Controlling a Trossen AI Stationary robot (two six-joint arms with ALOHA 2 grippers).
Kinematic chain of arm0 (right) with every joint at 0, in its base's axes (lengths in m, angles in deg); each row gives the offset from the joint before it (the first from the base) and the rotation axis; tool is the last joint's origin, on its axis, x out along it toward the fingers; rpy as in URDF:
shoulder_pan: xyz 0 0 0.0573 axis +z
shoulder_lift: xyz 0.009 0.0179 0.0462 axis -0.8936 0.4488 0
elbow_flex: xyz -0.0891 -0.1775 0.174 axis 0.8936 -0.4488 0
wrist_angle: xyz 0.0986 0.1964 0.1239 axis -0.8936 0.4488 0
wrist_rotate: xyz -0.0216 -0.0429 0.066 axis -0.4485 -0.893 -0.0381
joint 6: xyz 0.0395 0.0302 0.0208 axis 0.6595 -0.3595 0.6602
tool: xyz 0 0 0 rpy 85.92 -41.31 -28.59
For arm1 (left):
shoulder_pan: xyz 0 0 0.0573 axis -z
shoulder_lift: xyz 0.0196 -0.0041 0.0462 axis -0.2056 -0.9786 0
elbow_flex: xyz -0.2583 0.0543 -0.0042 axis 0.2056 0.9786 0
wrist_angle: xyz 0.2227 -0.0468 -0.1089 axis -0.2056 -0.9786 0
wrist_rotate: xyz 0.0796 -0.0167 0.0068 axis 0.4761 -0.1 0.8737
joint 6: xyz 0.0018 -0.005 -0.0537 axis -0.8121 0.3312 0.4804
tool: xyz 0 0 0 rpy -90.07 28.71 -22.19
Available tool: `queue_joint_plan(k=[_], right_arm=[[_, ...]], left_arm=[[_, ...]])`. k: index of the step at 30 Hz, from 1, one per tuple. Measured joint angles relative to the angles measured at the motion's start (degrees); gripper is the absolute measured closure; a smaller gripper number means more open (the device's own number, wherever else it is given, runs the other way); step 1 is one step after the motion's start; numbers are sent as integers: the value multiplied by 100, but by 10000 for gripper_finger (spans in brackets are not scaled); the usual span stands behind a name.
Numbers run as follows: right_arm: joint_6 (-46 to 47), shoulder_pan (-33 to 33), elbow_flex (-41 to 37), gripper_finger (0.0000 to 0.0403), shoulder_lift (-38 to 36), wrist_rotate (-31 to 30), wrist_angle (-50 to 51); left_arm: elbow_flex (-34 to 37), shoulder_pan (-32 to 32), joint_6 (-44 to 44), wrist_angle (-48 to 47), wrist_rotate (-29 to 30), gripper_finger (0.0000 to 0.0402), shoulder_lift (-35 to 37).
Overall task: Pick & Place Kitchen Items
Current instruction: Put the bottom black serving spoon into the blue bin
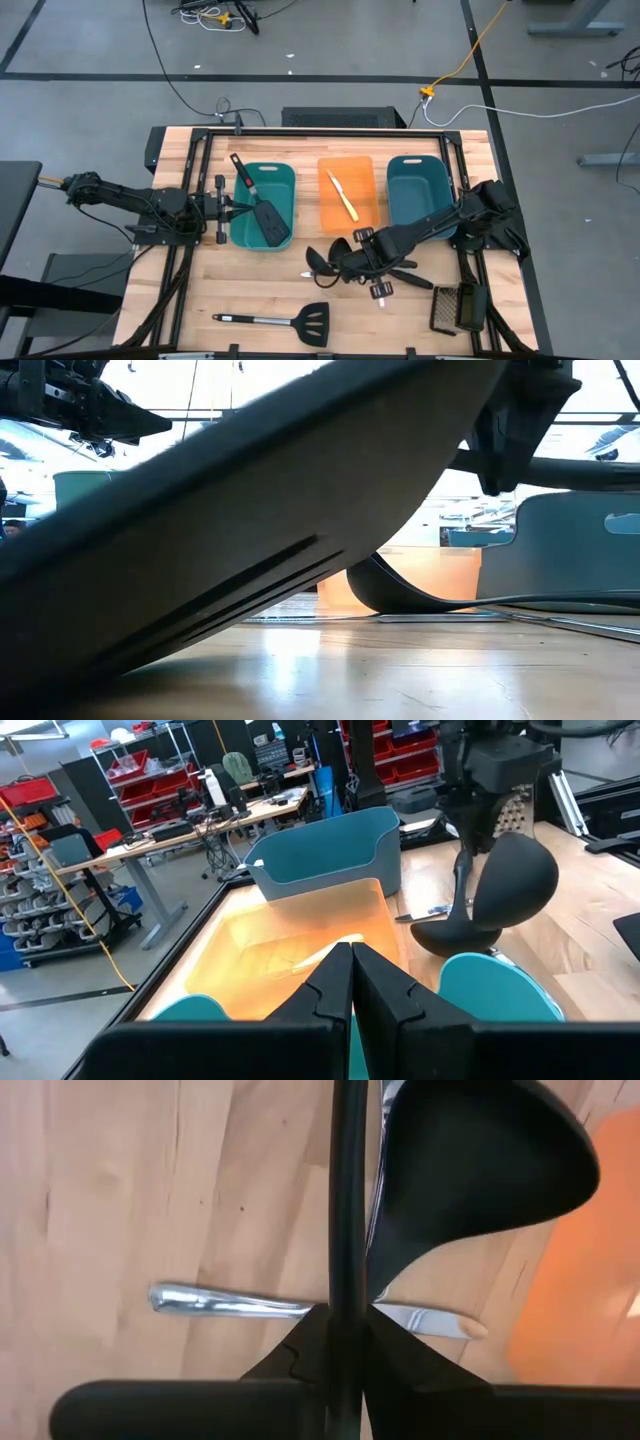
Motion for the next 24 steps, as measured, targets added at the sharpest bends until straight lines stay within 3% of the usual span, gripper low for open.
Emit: queue_joint_plan(k=[7, 18, 24], right_arm=[[-429, 107, 26, 362, -351, -534, 112], [-480, 83, -52, 362, -2240, -1644, 332], [65, 65, -673, 362, -3547, -2248, 389]], left_arm=[[0, 0, 132, -69, -2, 386, -2], [-1, 0, 168, -133, -1, 386, 0], [0, 0, 174, -136, -2, 386, -1]])
